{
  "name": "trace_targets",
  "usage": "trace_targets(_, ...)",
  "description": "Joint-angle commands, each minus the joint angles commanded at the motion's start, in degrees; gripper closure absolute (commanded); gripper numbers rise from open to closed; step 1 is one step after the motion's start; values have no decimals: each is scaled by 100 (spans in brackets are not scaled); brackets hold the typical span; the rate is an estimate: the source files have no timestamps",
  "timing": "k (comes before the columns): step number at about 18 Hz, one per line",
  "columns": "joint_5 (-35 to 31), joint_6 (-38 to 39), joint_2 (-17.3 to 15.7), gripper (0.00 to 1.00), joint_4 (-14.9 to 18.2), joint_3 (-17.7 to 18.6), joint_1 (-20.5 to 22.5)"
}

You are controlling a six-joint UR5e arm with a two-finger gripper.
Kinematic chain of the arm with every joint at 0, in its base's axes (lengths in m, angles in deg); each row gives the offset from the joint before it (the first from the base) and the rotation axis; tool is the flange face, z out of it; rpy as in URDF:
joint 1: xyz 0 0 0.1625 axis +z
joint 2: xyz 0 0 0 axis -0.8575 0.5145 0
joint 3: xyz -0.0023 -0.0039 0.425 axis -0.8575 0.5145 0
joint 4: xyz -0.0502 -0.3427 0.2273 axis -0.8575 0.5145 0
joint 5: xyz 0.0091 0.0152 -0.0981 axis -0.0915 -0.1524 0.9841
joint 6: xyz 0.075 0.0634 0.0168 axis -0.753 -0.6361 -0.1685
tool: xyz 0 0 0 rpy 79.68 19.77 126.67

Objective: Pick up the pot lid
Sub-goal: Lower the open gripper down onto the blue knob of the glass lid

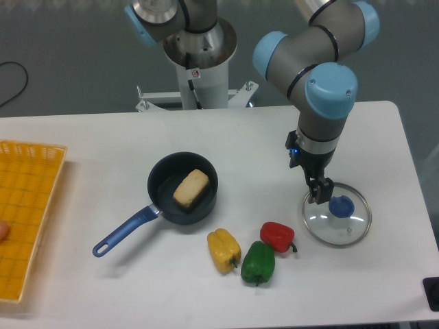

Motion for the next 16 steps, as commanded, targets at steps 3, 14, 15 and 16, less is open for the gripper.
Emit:
trace_targets(3, 35, 0, -17, 0, 0, 0, 9)
trace_targets(14, 35, 26, -70, 0, -18, 263, 272)
trace_targets(15, 35, 26, -70, 0, -18, 290, 307)
trace_targets(16, 35, 18, -70, 0, -35, 299, 360)
